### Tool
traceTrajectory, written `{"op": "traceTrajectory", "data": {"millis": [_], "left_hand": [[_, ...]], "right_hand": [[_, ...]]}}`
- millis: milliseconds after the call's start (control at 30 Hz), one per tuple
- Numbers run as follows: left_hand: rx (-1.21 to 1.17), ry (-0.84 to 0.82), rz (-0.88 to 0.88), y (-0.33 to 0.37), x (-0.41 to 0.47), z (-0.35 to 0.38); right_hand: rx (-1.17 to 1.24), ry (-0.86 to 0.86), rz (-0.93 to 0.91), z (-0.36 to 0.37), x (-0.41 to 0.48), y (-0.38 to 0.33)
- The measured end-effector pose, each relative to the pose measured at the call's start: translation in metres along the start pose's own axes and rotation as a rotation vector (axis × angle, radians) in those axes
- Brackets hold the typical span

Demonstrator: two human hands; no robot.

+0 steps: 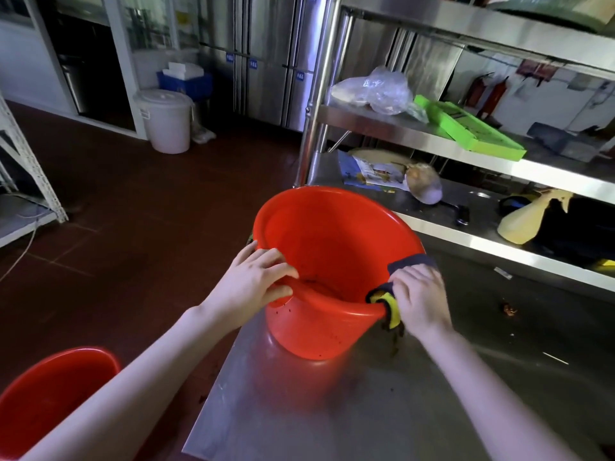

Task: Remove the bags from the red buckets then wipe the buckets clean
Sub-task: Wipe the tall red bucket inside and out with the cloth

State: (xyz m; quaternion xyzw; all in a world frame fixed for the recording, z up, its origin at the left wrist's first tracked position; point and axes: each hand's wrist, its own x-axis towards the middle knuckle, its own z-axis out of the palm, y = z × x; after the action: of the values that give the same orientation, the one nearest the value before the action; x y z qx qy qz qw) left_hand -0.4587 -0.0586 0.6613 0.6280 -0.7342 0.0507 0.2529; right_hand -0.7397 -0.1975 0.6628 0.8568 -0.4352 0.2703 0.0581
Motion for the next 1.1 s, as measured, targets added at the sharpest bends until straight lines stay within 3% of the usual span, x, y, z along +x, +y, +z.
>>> {"op": "traceTrajectory", "data": {"millis": [67, 200, 333, 433, 600, 767, 933, 1100], "left_hand": [[0.001, 0.020, 0.022, 0.012, -0.002, 0.004], [-0.059, 0.035, 0.023, 0.043, -0.003, 0.015], [-0.005, -0.061, -0.015, 0.008, -0.005, 0.000], [0.023, -0.149, -0.044, -0.029, -0.007, -0.012], [0.144, -0.141, 0.073, -0.016, 0.009, -0.003], [0.141, 0.084, 0.061, 0.012, -0.003, 0.014], [0.098, 0.110, 0.007, 0.054, -0.005, 0.029], [0.112, -0.020, -0.015, 0.022, 0.004, 0.013]], "right_hand": [[-0.032, 0.110, 0.052, 0.007, -0.021, -0.036], [-0.091, 0.109, 0.054, 0.018, -0.034, -0.105], [-0.086, 0.075, -0.069, 0.007, -0.021, -0.076], [-0.069, -0.045, -0.133, -0.004, -0.011, -0.028], [-0.017, -0.149, -0.069, -0.009, 0.011, 0.020], [-0.086, 0.037, 0.058, -0.001, -0.015, -0.026], [-0.193, 0.001, 0.072, 0.010, -0.026, -0.104], [-0.144, 0.039, -0.097, 0.003, -0.023, -0.072]]}}
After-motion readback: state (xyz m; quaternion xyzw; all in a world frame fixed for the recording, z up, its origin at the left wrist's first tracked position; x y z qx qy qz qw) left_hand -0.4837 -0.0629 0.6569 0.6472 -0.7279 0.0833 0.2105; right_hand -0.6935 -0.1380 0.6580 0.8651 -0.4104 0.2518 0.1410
